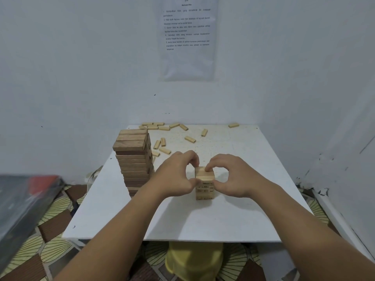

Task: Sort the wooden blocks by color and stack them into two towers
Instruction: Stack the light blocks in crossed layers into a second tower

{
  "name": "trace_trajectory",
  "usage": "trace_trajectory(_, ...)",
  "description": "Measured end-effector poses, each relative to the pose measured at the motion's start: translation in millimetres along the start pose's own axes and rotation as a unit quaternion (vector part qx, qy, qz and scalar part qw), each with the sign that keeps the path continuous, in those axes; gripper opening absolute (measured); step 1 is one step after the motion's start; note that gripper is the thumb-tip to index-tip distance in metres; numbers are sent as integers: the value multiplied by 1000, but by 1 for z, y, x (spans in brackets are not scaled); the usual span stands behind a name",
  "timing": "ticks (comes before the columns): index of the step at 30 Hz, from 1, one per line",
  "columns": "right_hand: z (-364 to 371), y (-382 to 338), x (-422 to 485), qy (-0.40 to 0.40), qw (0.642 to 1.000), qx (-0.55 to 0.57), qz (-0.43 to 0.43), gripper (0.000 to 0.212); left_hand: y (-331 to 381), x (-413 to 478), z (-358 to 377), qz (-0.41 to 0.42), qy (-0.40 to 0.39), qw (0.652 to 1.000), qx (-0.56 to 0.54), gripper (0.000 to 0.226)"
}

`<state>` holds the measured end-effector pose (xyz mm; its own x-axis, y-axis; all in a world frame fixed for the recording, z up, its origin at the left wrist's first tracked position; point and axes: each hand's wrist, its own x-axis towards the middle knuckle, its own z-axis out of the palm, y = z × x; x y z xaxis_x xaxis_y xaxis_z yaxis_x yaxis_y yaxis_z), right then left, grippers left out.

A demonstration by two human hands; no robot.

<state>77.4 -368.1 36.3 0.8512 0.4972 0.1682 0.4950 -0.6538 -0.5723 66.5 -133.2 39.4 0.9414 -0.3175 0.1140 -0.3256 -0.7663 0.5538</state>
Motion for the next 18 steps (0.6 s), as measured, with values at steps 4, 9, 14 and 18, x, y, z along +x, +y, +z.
trace_trajectory(4, 1, 0, 2, -7, 1000, -13, -7, 31, -1, 1, 0, 0, -1, 1000, 8, 47)
trace_trajectory(9, 1, 0, 2, -7, 1000, -15, -2, 32, 0, 2, 0, -3, -10, 1000, 17, 47)
trace_trajectory(14, -1, -2, 2, -2, 1000, -12, 0, 32, 2, 2, -2, -2, -10, 1000, 19, 47)
trace_trajectory(18, 0, -1, 2, 0, 1000, -10, 5, 32, 3, 3, -3, 5, -14, 1000, 21, 46)
